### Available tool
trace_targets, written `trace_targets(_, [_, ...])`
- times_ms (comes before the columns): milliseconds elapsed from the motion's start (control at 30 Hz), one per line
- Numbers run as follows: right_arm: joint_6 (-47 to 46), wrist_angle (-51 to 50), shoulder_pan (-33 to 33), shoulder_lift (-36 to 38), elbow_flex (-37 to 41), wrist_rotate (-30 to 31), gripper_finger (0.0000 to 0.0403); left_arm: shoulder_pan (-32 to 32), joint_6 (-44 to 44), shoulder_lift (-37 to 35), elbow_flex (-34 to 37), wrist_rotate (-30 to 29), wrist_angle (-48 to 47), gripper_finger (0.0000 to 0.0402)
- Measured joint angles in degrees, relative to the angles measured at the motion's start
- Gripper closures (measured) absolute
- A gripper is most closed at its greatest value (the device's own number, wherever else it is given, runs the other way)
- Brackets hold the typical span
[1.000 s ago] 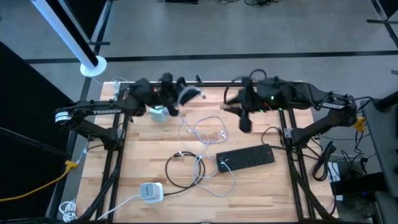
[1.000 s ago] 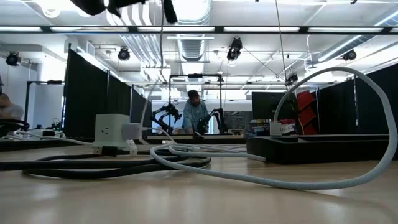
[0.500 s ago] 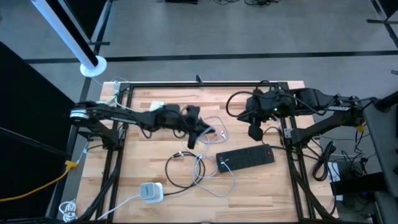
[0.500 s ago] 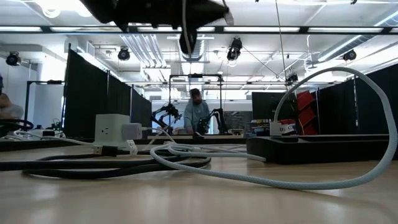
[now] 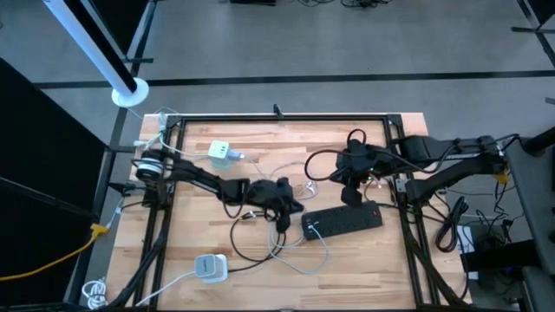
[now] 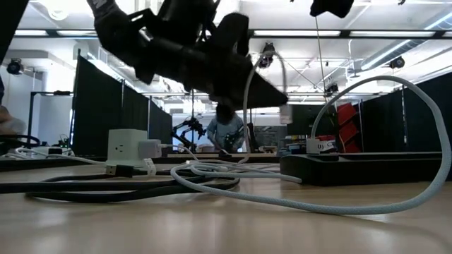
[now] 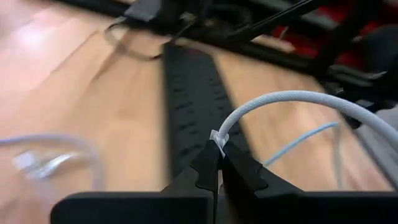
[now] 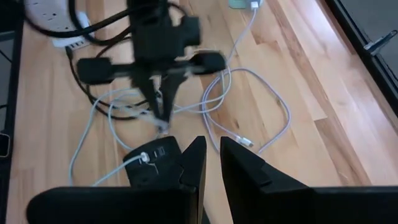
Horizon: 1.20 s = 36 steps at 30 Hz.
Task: Insert USB
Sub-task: Insert the white USB cable into the black outlet extension
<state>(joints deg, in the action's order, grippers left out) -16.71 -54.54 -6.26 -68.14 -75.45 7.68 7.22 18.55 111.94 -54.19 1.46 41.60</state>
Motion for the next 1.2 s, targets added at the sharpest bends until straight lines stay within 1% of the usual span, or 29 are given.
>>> trace_targets(67, [-0.65,0.35,0.0,-0.07,0.14,-0.02,0.0369,1.44,0.36,2.04,-0.41,-1.79,2.53,0.0402])
trace_targets(167, [-1.95,0.61,0.0,-0.17,0.16,-0.02,0.037,2.79,0.34,4.09,-1.54,-5.04,1.92,0.0402])
trace_targets(333, [-2.87,1.35,0.0,-0.17,0.18,-0.02,0.0375,3.14,-0.88,6.02,-2.72,-9.72,2.27,0.0402])
trace_targets(600, [-4.17,1.53,0.0,-0.2,0.18,-0.04,0.0376,3.6,-2.98,6.09,-2.76,-10.48,0.53,0.0402])
trace_targets(867, [-4.35,1.86,0.0,-0.22,0.18,-0.05,0.0378,4.81,-3.38,7.54,-2.76,-11.07,1.42,0.0402])
trace_targets(1033, [-4.35,3.24,0.0,-0.22,0.18,-0.04,0.0379,4.85,-5.27,7.54,-2.76,-13.84,1.13,0.0402])
trace_targets(1200, [-4.35,3.45,0.0,-0.22,0.18,-0.04,0.0379,4.92,-5.62,7.63,-2.72,-14.02,0.84,0.0402])
